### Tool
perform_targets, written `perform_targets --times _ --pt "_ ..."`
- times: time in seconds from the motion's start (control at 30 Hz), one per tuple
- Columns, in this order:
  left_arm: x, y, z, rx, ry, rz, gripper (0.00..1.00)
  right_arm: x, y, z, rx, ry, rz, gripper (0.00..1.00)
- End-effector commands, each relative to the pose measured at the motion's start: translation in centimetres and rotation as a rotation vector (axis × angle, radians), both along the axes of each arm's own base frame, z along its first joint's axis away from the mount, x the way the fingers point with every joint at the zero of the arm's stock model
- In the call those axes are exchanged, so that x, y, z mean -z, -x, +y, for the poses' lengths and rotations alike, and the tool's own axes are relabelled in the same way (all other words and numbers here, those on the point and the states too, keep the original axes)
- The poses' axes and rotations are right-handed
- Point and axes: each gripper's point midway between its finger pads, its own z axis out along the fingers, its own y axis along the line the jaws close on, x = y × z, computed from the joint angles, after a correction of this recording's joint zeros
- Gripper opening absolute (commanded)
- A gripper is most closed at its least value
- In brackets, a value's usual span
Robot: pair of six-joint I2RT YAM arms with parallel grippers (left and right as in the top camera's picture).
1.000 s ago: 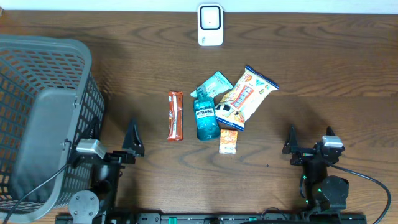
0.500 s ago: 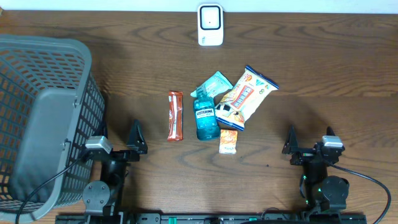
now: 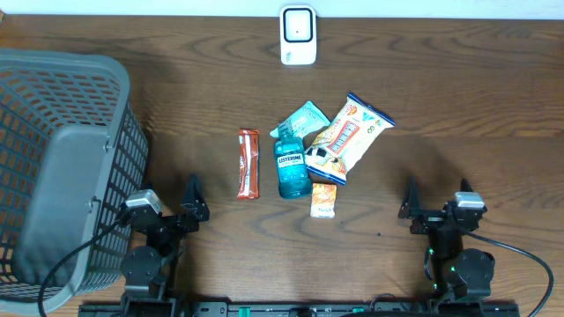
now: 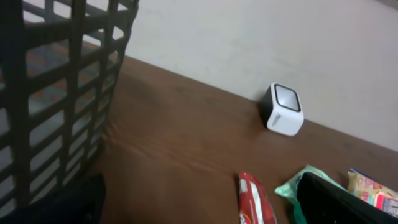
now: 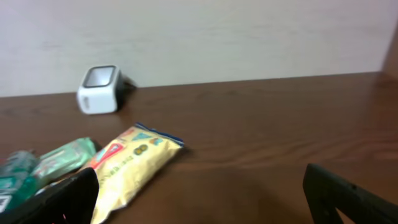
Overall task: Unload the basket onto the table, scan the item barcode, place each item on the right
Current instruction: 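Reach the right gripper over the items and grasp the Listerine bottle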
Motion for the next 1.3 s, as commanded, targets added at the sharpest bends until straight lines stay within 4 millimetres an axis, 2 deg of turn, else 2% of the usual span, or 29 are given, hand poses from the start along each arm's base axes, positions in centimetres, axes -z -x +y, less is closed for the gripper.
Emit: perform_targets --times 0.0,0.1,0.23,0.4,0.47,0.6,0.7,0.83,0.97,1.07,1.13,1.27 --pt "1.7 0.2 0.3 -0.016 0.007 0.058 0.98 -0.4 0.2 2.6 -0.147 -0.023 -0.017 0.99" --pt "1.8 0.2 0.3 -0.016 0.007 0.062 0.98 -1.8 0.6 4.1 -0.238 -0.032 -0.048 0.99" --pt "1.8 0.2 0.3 -0.016 0.007 0.066 0.98 -3.4 1.2 4.9 -0.286 -0.049 -0.012 0.99" --pt "1.9 0.2 0.3 -0.016 0.007 0.067 0.98 -4.6 0.7 5.3 -0.305 -0.067 0.135 0.99" --pt "1.9 0.2 0.3 -0.016 0.007 0.067 0.98 -5.4 0.1 6.1 -0.344 -0.08 0.215 0.99" --pt "1.9 0.2 0.3 -0.016 0.007 0.067 0.98 -6.9 -1.7 8.9 -0.445 -0.099 0.432 0.99" --pt "1.9 0.2 0.3 -0.016 0.007 0.067 0.98 -7.5 -2.4 12.5 -0.545 -0.079 0.647 0.99" --pt "1.9 0.2 0.3 -0.016 0.007 0.067 0.98 -7.4 -3.1 17.5 -0.66 -0.018 0.841 0.99" --pt "1.9 0.2 0.3 -0.016 0.007 0.067 0.98 -6.2 -5.1 22.4 -0.759 -0.001 0.888 0.99" --pt "1.9 0.2 0.3 -0.016 0.007 0.067 0.98 -4.4 -6.5 25.8 -0.848 -0.009 0.876 0.99" --pt "1.9 0.2 0.3 -0.016 0.007 0.067 0.98 -2.8 -7.1 27.3 -0.839 0.015 0.885 0.96" --pt "1.9 0.2 0.3 -0.016 0.007 0.067 0.98 1.7 -9.3 26.0 -0.48 0.131 0.928 0.96"
